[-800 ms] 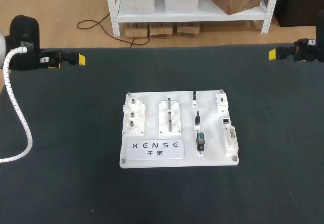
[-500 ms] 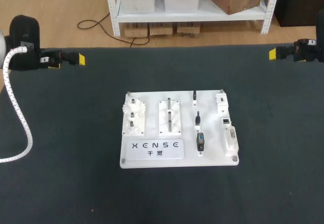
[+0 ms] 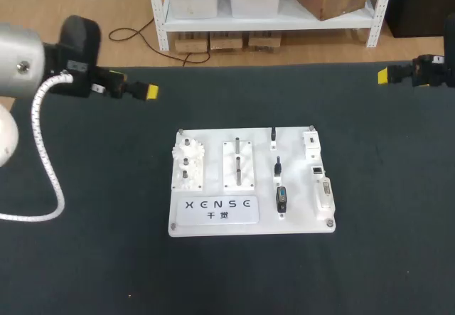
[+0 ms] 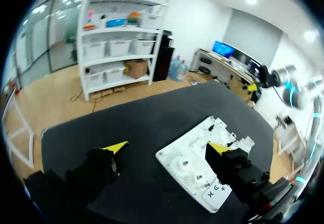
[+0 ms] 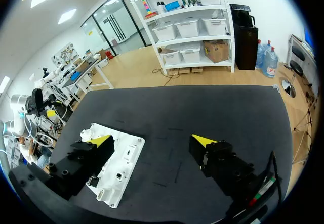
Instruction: Insert the Ethernet cable into its matching sockets.
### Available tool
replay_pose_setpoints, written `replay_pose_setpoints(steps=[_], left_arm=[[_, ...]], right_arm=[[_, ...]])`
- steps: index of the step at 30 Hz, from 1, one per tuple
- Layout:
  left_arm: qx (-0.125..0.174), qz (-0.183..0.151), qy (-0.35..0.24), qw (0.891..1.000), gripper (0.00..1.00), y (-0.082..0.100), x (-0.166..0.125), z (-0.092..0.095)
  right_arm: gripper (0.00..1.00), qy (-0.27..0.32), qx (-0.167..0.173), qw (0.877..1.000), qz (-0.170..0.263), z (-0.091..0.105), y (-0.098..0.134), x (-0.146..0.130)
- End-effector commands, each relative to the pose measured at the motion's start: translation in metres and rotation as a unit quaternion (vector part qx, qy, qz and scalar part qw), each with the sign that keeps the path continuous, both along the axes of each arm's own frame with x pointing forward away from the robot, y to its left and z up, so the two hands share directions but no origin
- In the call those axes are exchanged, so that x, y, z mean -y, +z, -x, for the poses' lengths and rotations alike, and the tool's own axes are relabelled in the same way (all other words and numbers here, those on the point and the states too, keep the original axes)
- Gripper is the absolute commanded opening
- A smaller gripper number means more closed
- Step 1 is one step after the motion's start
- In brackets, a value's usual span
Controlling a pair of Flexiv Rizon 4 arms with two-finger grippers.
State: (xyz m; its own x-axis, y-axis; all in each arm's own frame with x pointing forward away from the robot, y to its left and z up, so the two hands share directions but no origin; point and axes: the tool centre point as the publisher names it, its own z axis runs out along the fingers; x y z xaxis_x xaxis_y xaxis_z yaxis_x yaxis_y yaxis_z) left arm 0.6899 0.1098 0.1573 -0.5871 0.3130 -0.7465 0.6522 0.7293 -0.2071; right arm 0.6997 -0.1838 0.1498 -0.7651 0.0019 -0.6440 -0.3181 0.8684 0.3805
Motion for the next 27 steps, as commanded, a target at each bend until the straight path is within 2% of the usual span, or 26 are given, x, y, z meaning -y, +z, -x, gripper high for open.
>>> replay_pose_setpoints(steps=[1,7,8,14,23,27], left_arm=[[0.079,0.038,-0.175,0.981,1.00,-0.011,0.014,0.003],[0.102,0.052,-0.262,0.958,1.00,-0.022,0.045,0.022],[0.102,0.040,-0.268,0.957,1.00,-0.024,0.048,0.025],[0.122,0.033,-0.318,0.940,1.00,-0.030,0.072,0.053],[0.132,0.027,-0.325,0.936,1.00,-0.047,0.086,0.080],[0.127,0.029,-0.311,0.941,1.00,-0.057,0.087,0.085]], right_arm=[[1.00,0.001,0.000,1.000,-0.001,0.000,0.000,0.001],[1.00,0.001,0.000,1.000,-0.001,0.000,0.000,0.001],[1.00,0.001,0.000,1.000,-0.001,0.000,0.000,0.001],[1.00,0.001,0.000,1.000,-0.001,0.000,0.000,0.001],[1.00,0.001,0.000,1.000,-0.001,0.000,0.000,0.001],[1.00,0.001,0.000,1.000,-0.001,0.000,0.000,0.001]])
